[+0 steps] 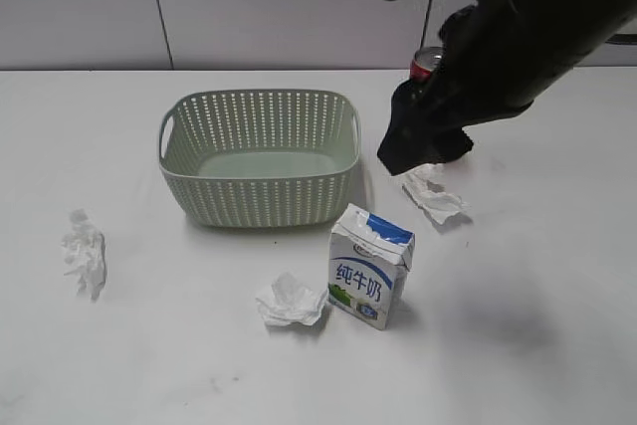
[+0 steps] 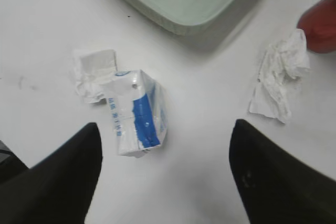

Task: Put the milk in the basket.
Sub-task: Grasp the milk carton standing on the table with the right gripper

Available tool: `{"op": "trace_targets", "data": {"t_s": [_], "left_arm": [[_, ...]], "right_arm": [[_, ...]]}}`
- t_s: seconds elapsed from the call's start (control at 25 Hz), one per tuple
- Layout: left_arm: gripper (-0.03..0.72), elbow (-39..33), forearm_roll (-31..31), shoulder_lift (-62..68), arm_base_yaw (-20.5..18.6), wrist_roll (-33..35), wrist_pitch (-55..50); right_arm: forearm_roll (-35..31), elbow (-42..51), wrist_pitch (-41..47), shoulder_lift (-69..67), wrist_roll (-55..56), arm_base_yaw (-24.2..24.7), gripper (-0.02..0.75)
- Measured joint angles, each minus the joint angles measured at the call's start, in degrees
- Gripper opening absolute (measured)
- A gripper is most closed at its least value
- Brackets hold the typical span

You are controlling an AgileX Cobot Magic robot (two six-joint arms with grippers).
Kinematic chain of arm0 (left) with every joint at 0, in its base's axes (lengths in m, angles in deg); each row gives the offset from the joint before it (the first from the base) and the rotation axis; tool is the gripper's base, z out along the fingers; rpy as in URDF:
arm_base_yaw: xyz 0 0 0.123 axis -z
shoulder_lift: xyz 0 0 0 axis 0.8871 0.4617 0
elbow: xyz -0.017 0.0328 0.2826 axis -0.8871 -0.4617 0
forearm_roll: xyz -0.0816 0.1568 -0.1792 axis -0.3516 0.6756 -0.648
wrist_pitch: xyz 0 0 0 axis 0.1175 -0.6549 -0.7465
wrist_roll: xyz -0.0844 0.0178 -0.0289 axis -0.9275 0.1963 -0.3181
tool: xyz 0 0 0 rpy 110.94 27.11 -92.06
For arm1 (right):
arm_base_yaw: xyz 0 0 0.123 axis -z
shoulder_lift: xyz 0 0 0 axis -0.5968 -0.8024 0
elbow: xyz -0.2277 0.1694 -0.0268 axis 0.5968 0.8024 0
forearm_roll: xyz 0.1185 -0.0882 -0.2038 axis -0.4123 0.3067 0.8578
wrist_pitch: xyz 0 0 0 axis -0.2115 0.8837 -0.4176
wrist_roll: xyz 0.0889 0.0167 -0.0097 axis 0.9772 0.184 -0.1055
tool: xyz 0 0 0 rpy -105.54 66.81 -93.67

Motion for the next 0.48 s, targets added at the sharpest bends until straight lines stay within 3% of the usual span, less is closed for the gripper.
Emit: {"op": "trace_targets", "data": {"t_s": [0.24, 0.48], "left_arm": [[0.426, 0.0, 0.0, 0.0, 0.0, 0.0, 0.0], [0.426, 0.0, 0.0, 0.0, 0.0, 0.0, 0.0]], "right_arm": [[1.6, 0.0, 1.5, -1.7, -2.4, -5.4, 0.597], [4.4, 0.0, 2.0, -5.9, -3.1, -7.8, 0.600]]}}
